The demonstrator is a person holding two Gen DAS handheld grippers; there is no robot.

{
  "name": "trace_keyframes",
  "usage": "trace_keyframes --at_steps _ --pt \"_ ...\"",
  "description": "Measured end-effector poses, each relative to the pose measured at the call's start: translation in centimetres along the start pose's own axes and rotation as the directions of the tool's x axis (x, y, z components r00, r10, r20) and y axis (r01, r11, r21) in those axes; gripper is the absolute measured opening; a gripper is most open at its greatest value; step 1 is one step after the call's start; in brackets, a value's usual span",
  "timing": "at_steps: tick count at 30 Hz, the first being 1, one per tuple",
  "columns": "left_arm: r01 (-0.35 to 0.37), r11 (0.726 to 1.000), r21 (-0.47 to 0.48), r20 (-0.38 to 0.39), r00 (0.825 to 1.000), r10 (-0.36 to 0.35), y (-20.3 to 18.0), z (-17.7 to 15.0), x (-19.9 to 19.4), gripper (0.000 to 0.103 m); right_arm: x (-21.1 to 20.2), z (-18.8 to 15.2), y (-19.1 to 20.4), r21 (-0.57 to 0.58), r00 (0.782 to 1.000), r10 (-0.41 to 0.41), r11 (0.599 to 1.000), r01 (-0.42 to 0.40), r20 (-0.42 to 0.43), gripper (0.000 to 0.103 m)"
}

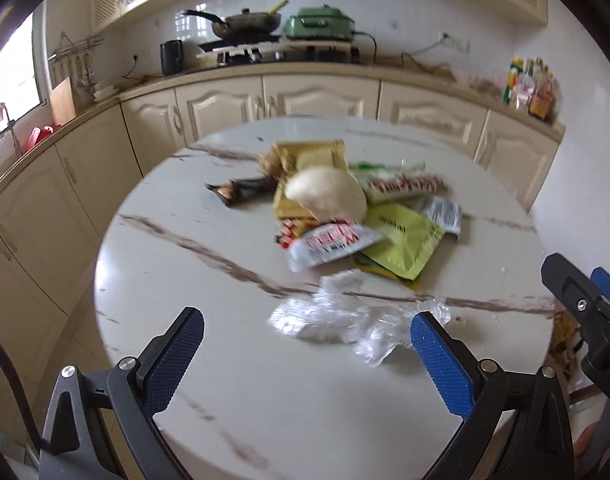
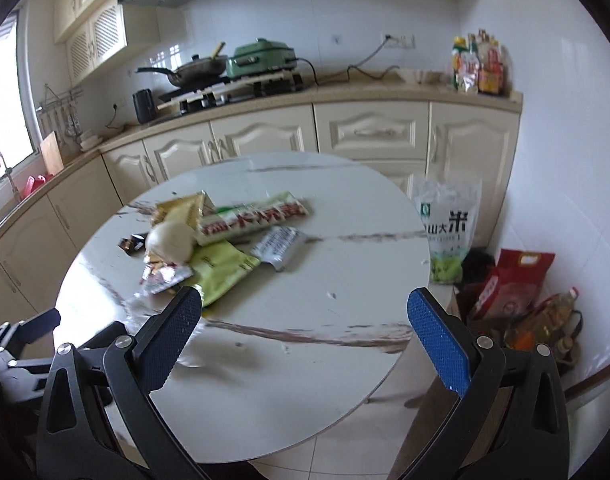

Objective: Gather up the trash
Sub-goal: 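Grasp the clear plastic wrap with the left gripper while the right gripper grasps the steamed bun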

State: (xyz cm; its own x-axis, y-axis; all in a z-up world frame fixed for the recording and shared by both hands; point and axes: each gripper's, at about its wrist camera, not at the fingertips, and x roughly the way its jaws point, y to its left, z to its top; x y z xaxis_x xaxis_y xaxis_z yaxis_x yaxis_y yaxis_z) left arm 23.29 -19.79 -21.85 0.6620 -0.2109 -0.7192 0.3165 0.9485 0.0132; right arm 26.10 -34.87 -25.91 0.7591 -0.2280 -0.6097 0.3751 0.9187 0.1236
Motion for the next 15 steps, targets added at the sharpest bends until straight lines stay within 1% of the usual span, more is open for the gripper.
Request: trace_keyframes --at_steps 1,2,4,5,6,7,8,9,11,13,15 --pt "-0.006 1.000 0.004 -0.002 1.000 0.006 -0.1 0.1 0.6 0.102 0.5 0.0 -0.2 0.003 1.000 0.002 1.000 -0.002 -0.007 0.103" --pt "-0.010 1.000 0.013 -0.012 1.000 0.011 -0.3 0.3 1.3 0.100 1.0 -0.1 -0.3 0.004 1.000 0.003 1.000 -0.003 -0.016 0.103" --pt "-0.005 1.000 0.011 -0.029 1.000 0.006 -0.4 0.6 2.6 0.098 1.9 -0.1 -0.5 0.002 1.000 0.010 1.000 -0.010 -0.028 0.103" --pt "0.007 1.000 0.005 -0.040 0.999 -0.007 -0.3 0.6 3.3 0.090 2.3 0.0 -0.5 0.002 0.999 0.015 1.000 -0.015 -0.033 0.103" --pt "0.027 1.000 -0.003 -0.045 0.999 -0.027 -0.1 0.8 3.7 0.085 2.6 -0.1 -0.4 0.000 0.999 0.020 1.000 -0.020 -0.036 0.103" --pt "0.041 0.999 -0.005 -0.047 0.998 -0.042 -0.1 0.9 4.1 0.078 3.1 -0.1 -0.3 -0.005 0.999 0.028 1.000 -0.028 -0.041 0.103" --pt "0.051 0.999 -0.005 -0.049 0.997 -0.051 0.3 1.1 4.5 0.067 3.5 -0.1 -0.2 -0.008 0.999 0.032 0.999 -0.032 -0.044 0.103" --pt "0.058 0.998 -0.004 -0.051 0.997 -0.059 0.6 1.1 4.8 0.060 3.9 0.0 -0.1 -0.010 0.998 0.035 0.999 -0.036 -0.047 0.103" --pt "0.107 0.994 -0.019 -0.056 0.993 -0.108 1.7 1.3 5.1 0.039 4.5 0.2 0.4 -0.019 0.997 0.048 0.999 -0.049 -0.052 0.103" --pt "0.119 0.993 -0.025 -0.053 0.991 -0.120 2.9 1.4 5.2 0.021 5.2 0.5 1.0 -0.031 0.997 0.057 0.998 -0.058 -0.055 0.103" --pt "0.134 0.991 -0.027 -0.052 0.989 -0.136 4.3 1.6 5.2 0.018 5.9 0.8 1.9 -0.045 0.996 0.072 0.996 -0.074 -0.055 0.103"
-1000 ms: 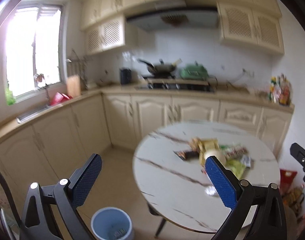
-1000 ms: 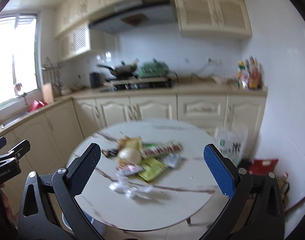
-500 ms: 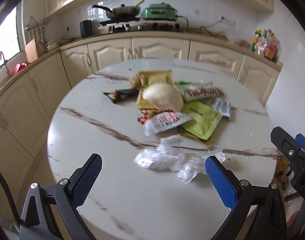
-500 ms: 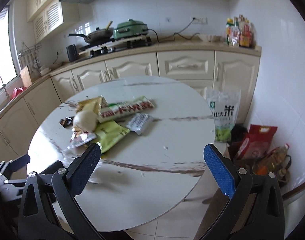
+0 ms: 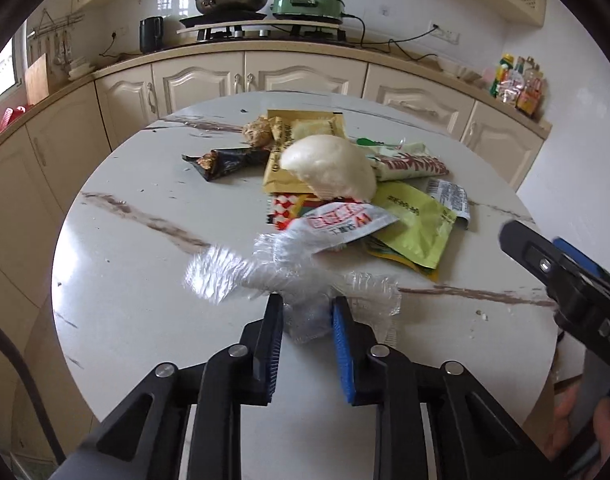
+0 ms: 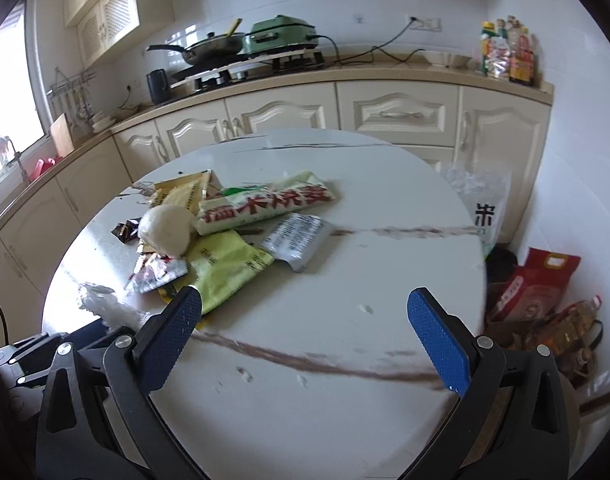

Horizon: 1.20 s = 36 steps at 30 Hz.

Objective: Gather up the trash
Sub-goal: 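Grasp the clear plastic wrap with the left gripper while the right gripper grasps the steamed bun, then carry the wrap and bun over the blue bin and open both grippers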

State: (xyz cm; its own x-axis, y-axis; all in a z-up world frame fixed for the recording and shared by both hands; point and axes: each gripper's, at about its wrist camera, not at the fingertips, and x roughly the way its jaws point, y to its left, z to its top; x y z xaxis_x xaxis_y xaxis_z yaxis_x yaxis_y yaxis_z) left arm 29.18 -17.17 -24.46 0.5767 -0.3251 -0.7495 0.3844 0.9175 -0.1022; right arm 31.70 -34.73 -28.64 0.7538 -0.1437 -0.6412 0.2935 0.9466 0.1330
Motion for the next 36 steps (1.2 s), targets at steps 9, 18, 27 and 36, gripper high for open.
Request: trace_keyframes --at_steps 9,18,27,36 --pt "-0.007 0.997 -0.079 0.055 0.998 0.011 5.4 0.1 -3.2 0.015 3.6 2.9 5.2 -0.085 0.996 0.085 0.993 -0.086 -0.023 0.103" --pt "-0.001 0.994 -0.107 0.080 0.997 0.009 8.5 0.4 -5.0 0.015 8.8 4.5 11.9 -0.186 0.982 0.161 0.967 -0.176 -0.096 0.094" --pt "0.049 0.994 -0.098 0.083 0.996 -0.041 9.6 0.9 -5.3 0.015 12.1 4.6 11.9 -0.160 0.973 0.133 0.973 -0.164 -0.187 0.063" --pt "0.108 0.989 -0.105 0.128 0.987 -0.094 10.3 1.5 -7.4 0.015 9.4 4.7 11.9 -0.167 0.983 0.131 0.974 -0.152 -0.130 0.060"
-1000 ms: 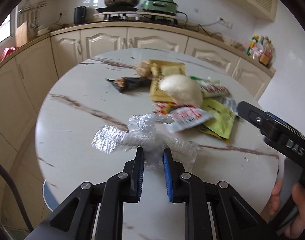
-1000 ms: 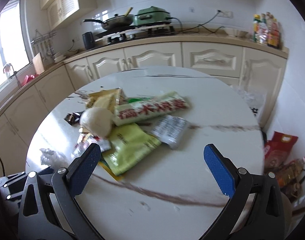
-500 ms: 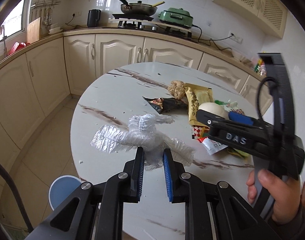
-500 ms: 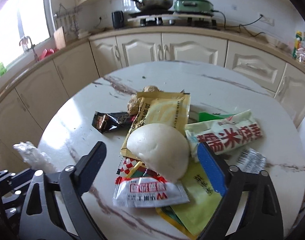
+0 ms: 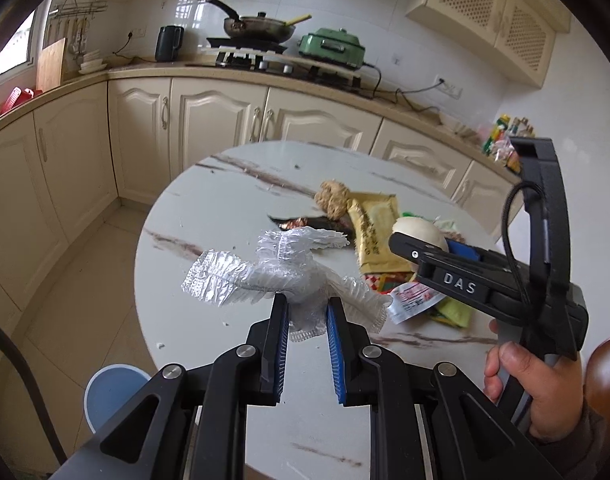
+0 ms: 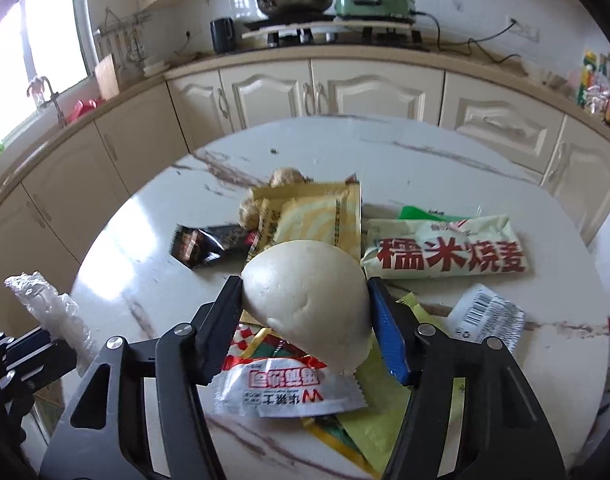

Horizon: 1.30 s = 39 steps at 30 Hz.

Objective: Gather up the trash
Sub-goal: 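Carry the wrap and bun over the blue bin and open both grippers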

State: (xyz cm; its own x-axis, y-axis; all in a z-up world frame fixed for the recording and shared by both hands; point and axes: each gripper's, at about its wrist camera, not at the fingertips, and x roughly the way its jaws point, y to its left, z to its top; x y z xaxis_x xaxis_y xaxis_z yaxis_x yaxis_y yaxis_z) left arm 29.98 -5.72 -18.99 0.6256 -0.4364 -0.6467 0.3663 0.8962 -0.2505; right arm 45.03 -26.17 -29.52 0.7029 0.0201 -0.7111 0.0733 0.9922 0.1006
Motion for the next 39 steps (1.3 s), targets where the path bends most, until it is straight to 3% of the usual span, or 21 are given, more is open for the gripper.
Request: trace_keyframes --at_steps 6,9,13,17,22,27,32,36,39 --pt "-0.014 0.999 -0.040 0.063 0.998 0.017 2.8 0.1 -3.5 0.015 -4.7 0.8 1.4 0.000 0.995 -0.008 1.000 0.008 0.096 0.060" --pt "-0.046 0.997 -0.067 0.084 0.995 0.051 5.0 -0.2 -5.2 0.015 -6.8 1.4 3.9 -0.035 0.990 0.029 0.999 -0.024 0.135 0.061" --pt "-0.127 0.984 -0.125 0.101 0.985 0.140 10.0 -1.4 -8.3 0.015 -7.9 1.6 9.9 -0.122 0.980 0.133 0.986 -0.115 0.149 0.061" --pt "-0.212 0.962 -0.173 0.060 0.972 0.225 14.7 -3.3 -10.1 0.015 -6.5 0.6 18.2 -0.224 0.961 0.258 0.947 -0.231 0.102 0.062" --pt "-0.308 0.923 -0.232 -0.066 0.951 0.300 20.8 -6.5 -9.5 0.015 -1.3 -2.2 27.3 -0.287 0.932 0.362 0.890 -0.354 -0.028 0.062" --pt "-0.356 0.891 -0.281 -0.227 0.927 0.299 27.0 -9.8 -5.5 0.015 6.6 -5.6 32.5 -0.289 0.914 0.359 0.869 -0.400 -0.187 0.062" --pt "-0.383 0.871 -0.307 -0.367 0.892 0.263 31.9 -12.5 -0.1 0.015 14.4 -8.8 35.2 -0.264 0.892 0.319 0.875 -0.407 -0.320 0.062" --pt "-0.398 0.849 -0.347 -0.420 0.876 0.239 35.2 -12.9 2.5 0.018 19.6 -10.9 35.8 -0.214 0.860 0.305 0.884 -0.415 -0.409 0.062" --pt "-0.418 0.841 -0.345 -0.454 0.858 0.240 37.4 -12.8 4.0 0.024 22.6 -12.4 36.0 -0.210 0.849 0.277 0.891 -0.402 -0.451 0.062"
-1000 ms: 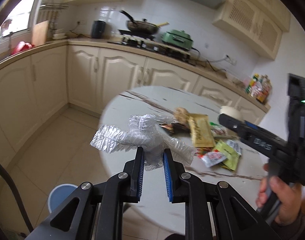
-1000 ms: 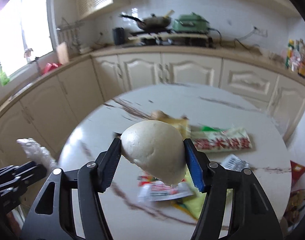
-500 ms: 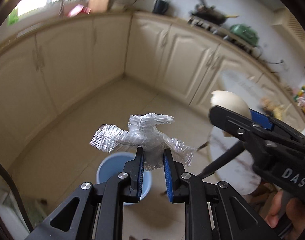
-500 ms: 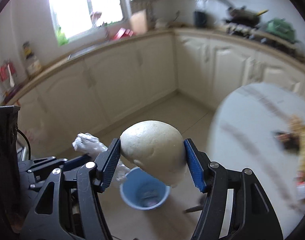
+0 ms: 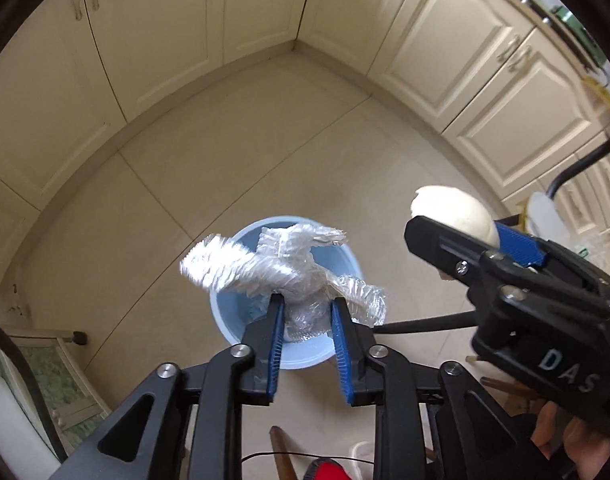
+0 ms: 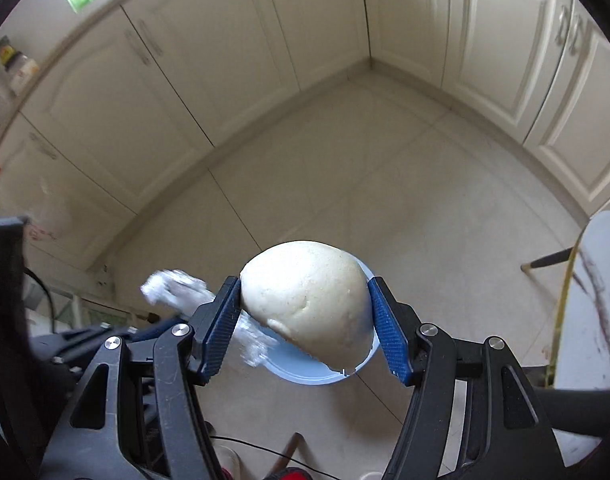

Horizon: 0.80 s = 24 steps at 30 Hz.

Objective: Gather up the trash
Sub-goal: 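Carry the wrap and bun over the blue bin and open both grippers, then move both grippers back toward the table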

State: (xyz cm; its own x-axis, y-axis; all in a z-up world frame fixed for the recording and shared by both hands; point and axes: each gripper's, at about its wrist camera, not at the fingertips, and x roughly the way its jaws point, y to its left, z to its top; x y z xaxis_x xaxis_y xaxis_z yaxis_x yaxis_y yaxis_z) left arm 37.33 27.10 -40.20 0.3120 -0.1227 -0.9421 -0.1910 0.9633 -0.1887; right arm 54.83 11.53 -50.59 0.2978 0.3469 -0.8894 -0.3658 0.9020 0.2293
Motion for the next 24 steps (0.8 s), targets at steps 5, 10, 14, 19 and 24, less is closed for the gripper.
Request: trace_keyframes --at_steps 5,10,14,19,24 --pt "-0.016 1.000 -0.026 -0.007 1.000 0.015 0.9 1.7 1.3 0.057 3.4 -0.2 -0.9 0.029 0.998 0.033 0.999 -0.031 -0.055 0.064" --pt "-0.031 0.999 -0.039 -0.014 0.999 0.031 0.1 2.0 2.0 0.058 5.2 -0.3 -1.0 0.045 0.995 0.056 0.998 -0.052 -0.084 0.065" --pt "-0.037 0.997 -0.065 -0.002 0.999 0.037 -0.1 1.3 0.7 0.058 5.0 -0.1 -0.9 0.051 0.995 0.065 0.997 -0.062 -0.070 0.072" --pt "-0.071 0.993 -0.098 0.050 0.996 0.076 -1.1 0.2 -2.6 0.058 3.4 0.1 0.1 0.033 0.997 0.063 0.998 -0.062 -0.034 0.087" --pt "-0.106 0.987 -0.120 0.168 0.978 0.126 -1.9 -1.0 -7.8 0.058 -1.8 0.8 1.8 -0.010 0.997 0.040 0.999 -0.040 0.060 0.091"
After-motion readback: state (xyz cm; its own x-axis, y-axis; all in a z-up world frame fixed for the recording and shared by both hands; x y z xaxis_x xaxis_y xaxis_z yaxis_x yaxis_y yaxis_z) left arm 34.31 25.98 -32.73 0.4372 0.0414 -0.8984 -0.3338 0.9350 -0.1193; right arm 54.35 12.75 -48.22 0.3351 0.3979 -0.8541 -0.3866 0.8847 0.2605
